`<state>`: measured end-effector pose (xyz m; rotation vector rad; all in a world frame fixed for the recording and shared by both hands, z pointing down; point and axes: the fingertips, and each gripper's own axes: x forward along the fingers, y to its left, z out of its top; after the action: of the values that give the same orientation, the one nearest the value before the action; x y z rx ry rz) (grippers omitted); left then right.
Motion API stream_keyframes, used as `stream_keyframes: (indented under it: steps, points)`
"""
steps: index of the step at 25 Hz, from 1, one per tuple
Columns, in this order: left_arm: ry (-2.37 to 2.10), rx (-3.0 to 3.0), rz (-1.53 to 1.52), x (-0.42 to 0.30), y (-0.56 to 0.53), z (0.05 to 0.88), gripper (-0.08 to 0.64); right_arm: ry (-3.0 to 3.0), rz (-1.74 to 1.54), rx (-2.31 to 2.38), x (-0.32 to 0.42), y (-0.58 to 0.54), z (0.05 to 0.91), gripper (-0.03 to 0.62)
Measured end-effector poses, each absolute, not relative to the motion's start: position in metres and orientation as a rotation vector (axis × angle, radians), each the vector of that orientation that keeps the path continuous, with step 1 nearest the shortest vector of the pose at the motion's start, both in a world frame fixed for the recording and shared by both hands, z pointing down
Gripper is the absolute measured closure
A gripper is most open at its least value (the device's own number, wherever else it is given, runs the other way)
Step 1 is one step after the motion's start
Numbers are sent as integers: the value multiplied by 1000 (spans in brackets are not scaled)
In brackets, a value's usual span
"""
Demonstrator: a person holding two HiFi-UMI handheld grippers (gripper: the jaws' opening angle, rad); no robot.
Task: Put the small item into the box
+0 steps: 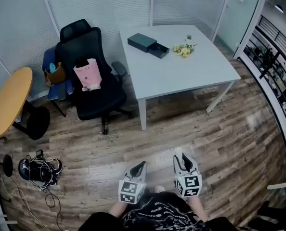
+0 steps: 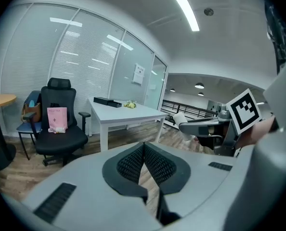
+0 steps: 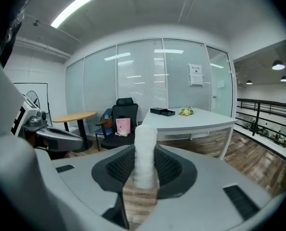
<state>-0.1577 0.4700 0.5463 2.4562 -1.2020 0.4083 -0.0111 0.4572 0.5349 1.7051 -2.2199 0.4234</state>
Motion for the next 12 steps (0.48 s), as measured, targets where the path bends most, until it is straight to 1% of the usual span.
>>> stream_keyframes:
  steps: [5, 12]
  points:
    - [-1157, 2483, 432, -171, 453, 553, 540, -2193, 410, 1746, -23, 447, 538, 459]
    - [-1127, 2483, 448, -171, 436, 559, 540, -2155, 495, 1771, -22, 445, 556, 459]
